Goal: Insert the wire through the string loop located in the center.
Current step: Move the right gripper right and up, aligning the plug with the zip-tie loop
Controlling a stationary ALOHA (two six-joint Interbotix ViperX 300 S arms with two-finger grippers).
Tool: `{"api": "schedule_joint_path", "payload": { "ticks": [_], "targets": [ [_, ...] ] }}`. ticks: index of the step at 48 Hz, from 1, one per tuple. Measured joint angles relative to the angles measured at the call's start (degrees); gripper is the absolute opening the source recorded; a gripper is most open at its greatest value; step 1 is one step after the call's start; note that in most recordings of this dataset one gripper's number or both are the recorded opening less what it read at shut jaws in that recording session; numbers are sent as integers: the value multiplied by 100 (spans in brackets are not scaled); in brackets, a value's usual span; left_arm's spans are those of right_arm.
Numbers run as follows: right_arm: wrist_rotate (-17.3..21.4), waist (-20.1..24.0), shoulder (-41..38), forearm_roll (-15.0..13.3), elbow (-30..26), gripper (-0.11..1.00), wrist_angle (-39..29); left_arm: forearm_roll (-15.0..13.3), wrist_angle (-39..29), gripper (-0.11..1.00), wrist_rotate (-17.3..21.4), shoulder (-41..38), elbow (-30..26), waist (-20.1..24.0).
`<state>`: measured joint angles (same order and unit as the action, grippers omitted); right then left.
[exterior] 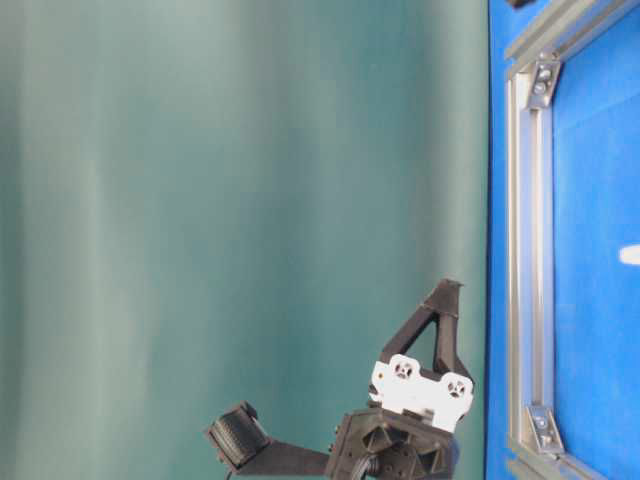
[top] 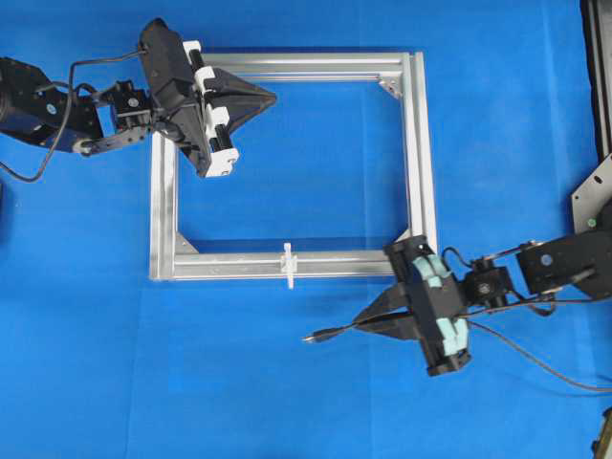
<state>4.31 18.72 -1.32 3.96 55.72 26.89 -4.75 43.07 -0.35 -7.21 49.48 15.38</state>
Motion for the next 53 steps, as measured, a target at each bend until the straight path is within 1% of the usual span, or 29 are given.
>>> {"api": "schedule_joint_path", "payload": {
  "ticks": [5, 25, 53],
  "targets": [
    [0, 0, 62, 18, 97, -3, 44, 0, 0, 0, 0, 0, 9, 0],
    [-18, -26, 70, 44, 105, -3, 123, 0, 0, 0, -9, 0, 9, 0],
    [-62, -1002, 114, 26, 211, -3, 132, 0, 0, 0, -18, 0, 9, 0]
  ]
}}
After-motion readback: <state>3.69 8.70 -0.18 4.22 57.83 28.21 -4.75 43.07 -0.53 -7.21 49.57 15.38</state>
